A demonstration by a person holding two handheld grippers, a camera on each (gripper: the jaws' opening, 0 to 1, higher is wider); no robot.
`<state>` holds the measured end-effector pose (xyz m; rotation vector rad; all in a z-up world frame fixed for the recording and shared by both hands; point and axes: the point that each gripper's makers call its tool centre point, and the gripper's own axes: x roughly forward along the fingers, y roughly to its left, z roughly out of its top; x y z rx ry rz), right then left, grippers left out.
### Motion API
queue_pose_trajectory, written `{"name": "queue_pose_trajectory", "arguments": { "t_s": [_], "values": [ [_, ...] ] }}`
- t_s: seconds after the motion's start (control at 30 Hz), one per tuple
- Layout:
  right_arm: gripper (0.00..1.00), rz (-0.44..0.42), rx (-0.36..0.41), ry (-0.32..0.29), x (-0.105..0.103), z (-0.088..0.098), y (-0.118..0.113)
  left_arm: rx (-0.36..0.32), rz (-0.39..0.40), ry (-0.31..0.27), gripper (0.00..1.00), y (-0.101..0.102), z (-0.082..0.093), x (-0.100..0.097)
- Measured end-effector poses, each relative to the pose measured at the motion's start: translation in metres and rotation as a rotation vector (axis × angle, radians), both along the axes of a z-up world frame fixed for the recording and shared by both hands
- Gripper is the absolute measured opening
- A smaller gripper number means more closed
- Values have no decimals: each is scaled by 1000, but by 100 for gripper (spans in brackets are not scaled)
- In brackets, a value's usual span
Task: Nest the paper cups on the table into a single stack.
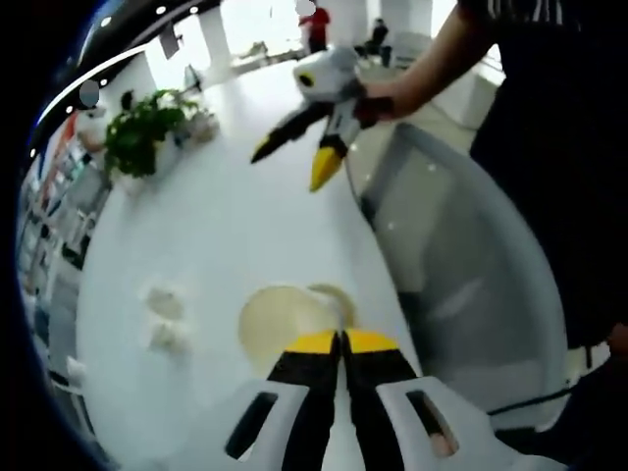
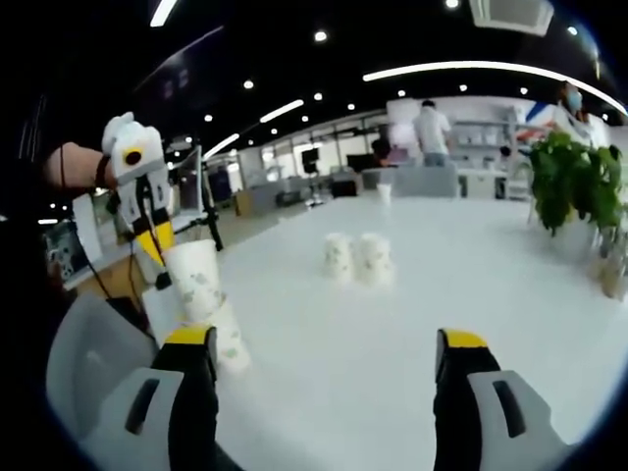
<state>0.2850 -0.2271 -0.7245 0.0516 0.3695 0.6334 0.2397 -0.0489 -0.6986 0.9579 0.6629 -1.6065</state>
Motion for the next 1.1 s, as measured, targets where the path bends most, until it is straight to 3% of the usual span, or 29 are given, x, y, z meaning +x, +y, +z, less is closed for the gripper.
{"name": "queue_pose_trajectory", "arguments": {
  "t_s": [0.37,0.73,1.1],
  "values": [
    [88,-3,11,-1,0,1,-3,55,-37,-20,0,-5,-12,1],
    [87,-6,28,-2,1,2,0,120,-34,12,1,-3,-29,-4],
    [86,-10,32,6,-1,-1,-2,131,-19,45,1,-3,-38,-5]
  ]
}}
